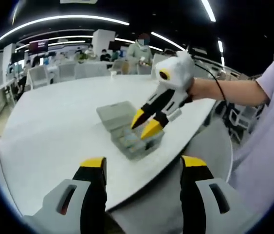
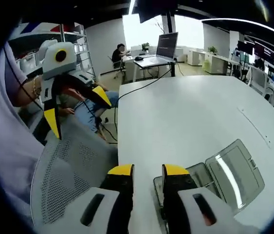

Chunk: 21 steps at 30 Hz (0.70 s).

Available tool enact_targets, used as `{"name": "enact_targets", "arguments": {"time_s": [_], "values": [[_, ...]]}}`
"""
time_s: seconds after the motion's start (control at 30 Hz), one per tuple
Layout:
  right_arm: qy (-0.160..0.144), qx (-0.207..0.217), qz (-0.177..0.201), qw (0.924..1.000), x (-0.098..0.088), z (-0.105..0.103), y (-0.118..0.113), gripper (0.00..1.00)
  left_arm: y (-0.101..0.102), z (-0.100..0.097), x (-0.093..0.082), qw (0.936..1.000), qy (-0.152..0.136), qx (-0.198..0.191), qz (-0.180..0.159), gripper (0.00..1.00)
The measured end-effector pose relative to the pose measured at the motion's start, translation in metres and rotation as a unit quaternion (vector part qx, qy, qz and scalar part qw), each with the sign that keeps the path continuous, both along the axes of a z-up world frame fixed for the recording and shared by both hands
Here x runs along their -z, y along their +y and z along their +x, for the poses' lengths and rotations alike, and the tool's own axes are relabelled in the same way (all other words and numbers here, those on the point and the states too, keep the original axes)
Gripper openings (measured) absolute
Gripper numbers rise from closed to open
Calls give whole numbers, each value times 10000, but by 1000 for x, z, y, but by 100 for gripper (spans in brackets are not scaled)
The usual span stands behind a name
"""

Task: Insert the divider into the dual guide fixture by aligning both edges with the guide slots and pushing it downward to the bottom, including one-sided entry, uneven engagement, binding, and posture correction.

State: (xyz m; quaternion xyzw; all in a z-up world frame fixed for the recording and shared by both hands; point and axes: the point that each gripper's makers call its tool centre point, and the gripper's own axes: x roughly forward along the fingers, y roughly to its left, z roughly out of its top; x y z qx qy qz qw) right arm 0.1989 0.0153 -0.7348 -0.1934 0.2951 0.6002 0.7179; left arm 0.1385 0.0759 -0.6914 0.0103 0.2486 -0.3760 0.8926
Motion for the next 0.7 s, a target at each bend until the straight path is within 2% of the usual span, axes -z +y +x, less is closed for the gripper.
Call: {"name": "enact_targets", "arguments": {"time_s": [0.4,0.7], "values": [[-254,342,209,9989,-24,-22,-8,20,-4,-8,-7,9997,-139,193,-61,59],[-301,621,246,9973,-25,-28,-18,21,-5,-7,-10,9992,-193,322,-155,59]]}}
